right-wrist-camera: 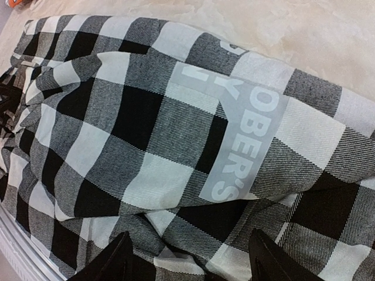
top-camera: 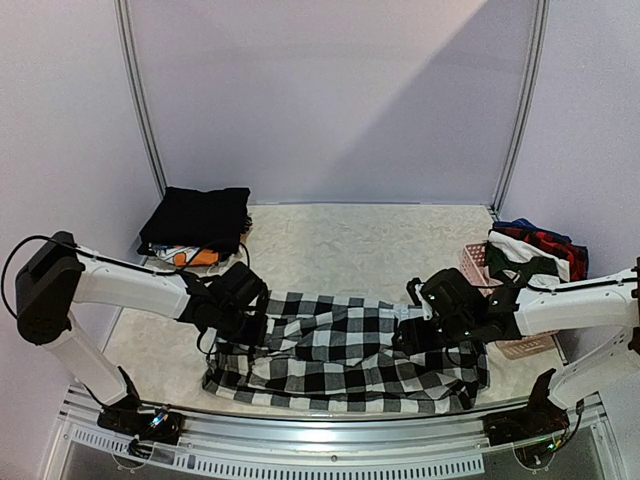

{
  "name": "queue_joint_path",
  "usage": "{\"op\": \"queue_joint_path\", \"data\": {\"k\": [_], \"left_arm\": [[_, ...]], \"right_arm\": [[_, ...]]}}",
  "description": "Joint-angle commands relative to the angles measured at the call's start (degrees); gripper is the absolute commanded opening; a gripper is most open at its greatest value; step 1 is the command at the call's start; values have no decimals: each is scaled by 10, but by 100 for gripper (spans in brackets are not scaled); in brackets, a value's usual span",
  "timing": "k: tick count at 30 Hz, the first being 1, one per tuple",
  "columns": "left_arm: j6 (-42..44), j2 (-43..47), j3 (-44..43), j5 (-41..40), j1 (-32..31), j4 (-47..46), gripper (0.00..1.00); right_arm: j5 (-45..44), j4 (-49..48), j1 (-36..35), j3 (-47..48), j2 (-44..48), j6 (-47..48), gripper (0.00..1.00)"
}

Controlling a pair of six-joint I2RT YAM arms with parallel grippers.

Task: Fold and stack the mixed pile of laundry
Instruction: Fold the 1/3-folded shirt at the center of the board.

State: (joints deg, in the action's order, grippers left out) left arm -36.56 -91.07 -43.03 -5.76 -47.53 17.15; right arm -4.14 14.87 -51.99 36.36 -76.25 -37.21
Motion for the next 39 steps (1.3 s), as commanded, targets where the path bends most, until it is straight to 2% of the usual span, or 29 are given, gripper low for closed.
{"op": "queue_joint_path", "data": {"k": [1,3,6,7,10,13,22,24,28,39], "left_arm": [[3,25,-11,-16,-9,21,7],[6,33,-23,-25,-13,41,9],[10,27,-41,-43,-21,70,33],[10,23,-44,-49,-23,74,36],[9,6,-46,-49,-26,68,37],[9,-8,-47,-44,-29,56,34],[14,-26,-55,-43,-34,38,11],[15,-25,-57,-46,-35,37,0],[26,-4,-68,-51,-42,39,0],[60,73,-128,-121,-53,112,0]], "right_arm": [[4,-10,4,6,-9,1,68],[4,-9,4,7,-10,0,68],[4,-10,5,7,-12,-1,68],[5,-10,5,7,-12,-1,68],[6,-11,4,7,-13,-2,68],[7,-11,5,7,-14,-1,68],[9,-12,4,7,-16,-1,68],[9,-13,4,7,-17,-1,68],[3,-11,3,7,-18,-4,68],[-18,9,4,12,7,-7,68]]}}
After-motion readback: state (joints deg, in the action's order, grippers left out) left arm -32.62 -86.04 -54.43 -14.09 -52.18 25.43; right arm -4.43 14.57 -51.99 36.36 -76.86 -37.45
